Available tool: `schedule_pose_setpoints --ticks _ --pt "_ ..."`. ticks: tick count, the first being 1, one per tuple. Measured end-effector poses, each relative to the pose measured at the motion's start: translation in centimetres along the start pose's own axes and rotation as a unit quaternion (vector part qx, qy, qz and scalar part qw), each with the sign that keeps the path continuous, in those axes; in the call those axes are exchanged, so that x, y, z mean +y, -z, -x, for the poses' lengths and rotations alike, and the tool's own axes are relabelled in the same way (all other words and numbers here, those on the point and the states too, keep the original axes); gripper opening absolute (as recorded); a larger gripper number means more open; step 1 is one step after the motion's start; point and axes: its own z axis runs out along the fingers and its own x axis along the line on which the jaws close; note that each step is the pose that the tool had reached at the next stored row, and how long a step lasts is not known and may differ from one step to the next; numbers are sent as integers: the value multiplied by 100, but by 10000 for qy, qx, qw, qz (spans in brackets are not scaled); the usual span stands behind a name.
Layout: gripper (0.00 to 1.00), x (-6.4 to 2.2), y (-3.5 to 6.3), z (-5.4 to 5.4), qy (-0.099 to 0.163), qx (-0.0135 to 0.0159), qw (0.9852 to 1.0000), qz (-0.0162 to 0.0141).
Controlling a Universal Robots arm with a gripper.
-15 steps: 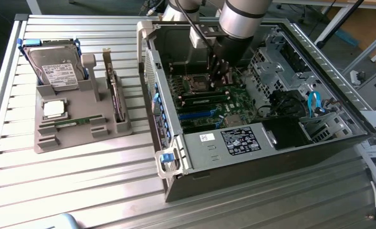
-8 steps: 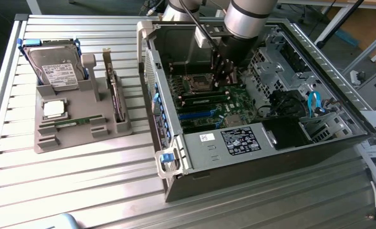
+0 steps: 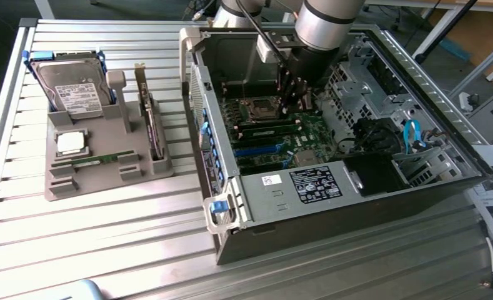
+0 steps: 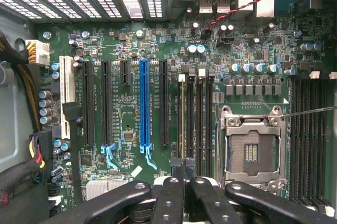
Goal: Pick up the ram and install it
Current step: 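Press down the ram until it locks into place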
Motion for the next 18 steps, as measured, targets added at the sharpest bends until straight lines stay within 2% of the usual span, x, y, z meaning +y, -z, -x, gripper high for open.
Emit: schedule_pose_setpoints --ticks 7,18 --pt "11 1 15 0 0 0 10000 0" --pt "11 2 171 0 0 13 10000 -1"
